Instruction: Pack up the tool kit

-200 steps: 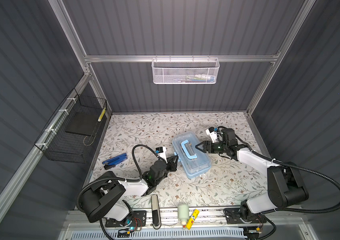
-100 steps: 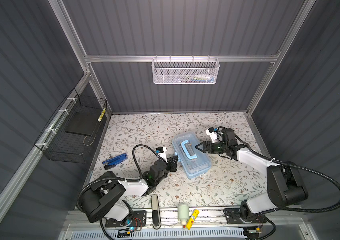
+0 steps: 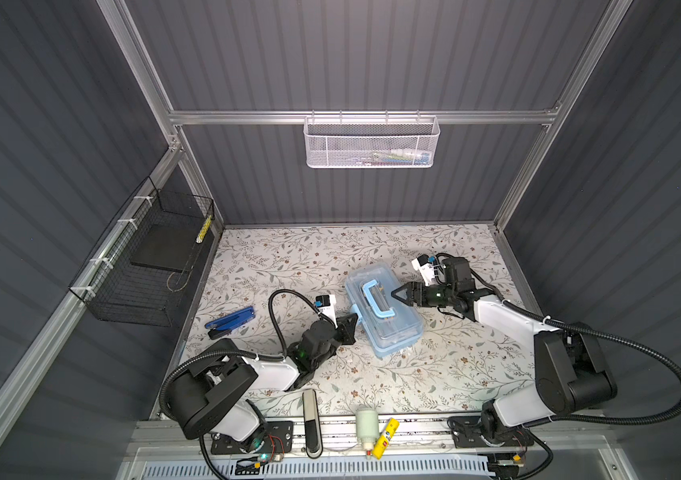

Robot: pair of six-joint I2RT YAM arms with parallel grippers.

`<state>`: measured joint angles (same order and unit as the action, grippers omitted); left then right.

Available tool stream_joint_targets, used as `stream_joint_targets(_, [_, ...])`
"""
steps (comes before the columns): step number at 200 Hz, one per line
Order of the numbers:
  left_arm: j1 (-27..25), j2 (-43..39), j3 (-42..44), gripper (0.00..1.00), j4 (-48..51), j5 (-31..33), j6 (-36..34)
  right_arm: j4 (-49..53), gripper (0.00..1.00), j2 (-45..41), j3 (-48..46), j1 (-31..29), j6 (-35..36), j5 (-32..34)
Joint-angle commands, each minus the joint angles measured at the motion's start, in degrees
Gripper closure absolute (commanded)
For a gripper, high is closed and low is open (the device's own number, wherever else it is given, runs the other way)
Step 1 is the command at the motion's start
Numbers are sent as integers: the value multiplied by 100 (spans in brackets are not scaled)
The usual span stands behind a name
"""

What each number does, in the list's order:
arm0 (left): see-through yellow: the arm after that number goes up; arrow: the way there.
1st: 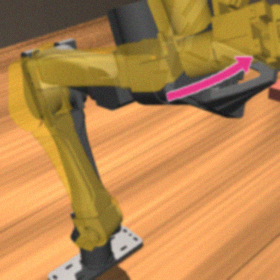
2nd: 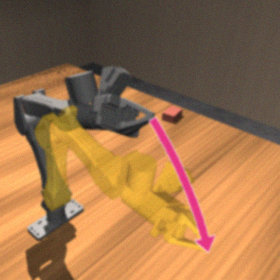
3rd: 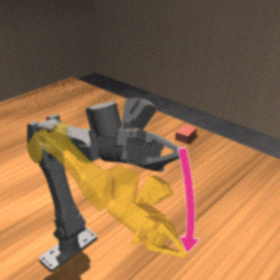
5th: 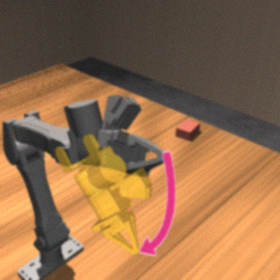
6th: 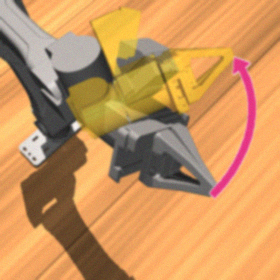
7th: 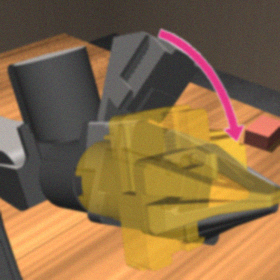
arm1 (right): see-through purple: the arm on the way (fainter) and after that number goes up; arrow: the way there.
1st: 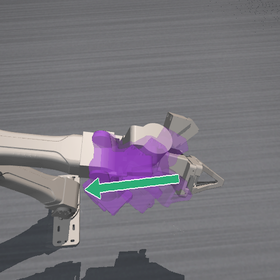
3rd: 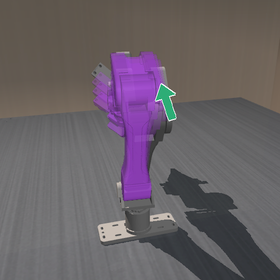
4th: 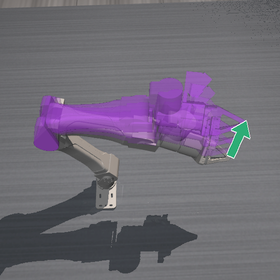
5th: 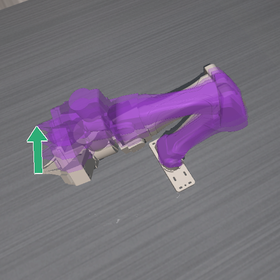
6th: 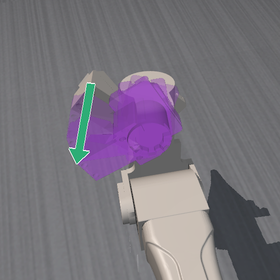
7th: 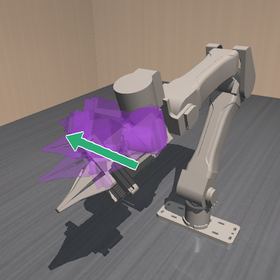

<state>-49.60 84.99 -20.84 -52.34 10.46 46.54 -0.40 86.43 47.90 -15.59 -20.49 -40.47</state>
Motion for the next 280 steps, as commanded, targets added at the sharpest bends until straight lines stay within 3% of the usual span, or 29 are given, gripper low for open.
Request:
stream_joint_targets(1, [4,78,-144,91,-111,-61,-101,173,23,67,9,-146,28,-295])
stream_joint_targets(115, [4,417,-329,95,-307,-229,-117,155,23,91,1,-146,28,-334])
stream_joint_targets(165, [5,365,-347,98,-143,-176,-192,103,23,128,14,-154,1,-357])
stream_joint_targets(187, [4,-17,-289,98,224,90,-354,107,23,119,3,-154,1,-357])
stream_joint_targets(196, [10,-292,-334,94,707,283,-446,106,23,127,-8,-154,1,-357])
stream_joint_targets(213, [5,-847,-534,70,1836,704,-703,93,23,145,-9,-153,1,-364])
stream_joint_targets(229, [3,-1215,-723,59,2748,1069,-870,82,23,159,0,-154,-8,-374])
stream_joint_targets(250, [25,-1255,-923,57,3422,1269,-901,53,23,196,18,-154,-16,-384])
stream_joint_targets(280, [38,-994,-911,59,3513,1370,-666,48,23,242,35,-162,-16,-400])
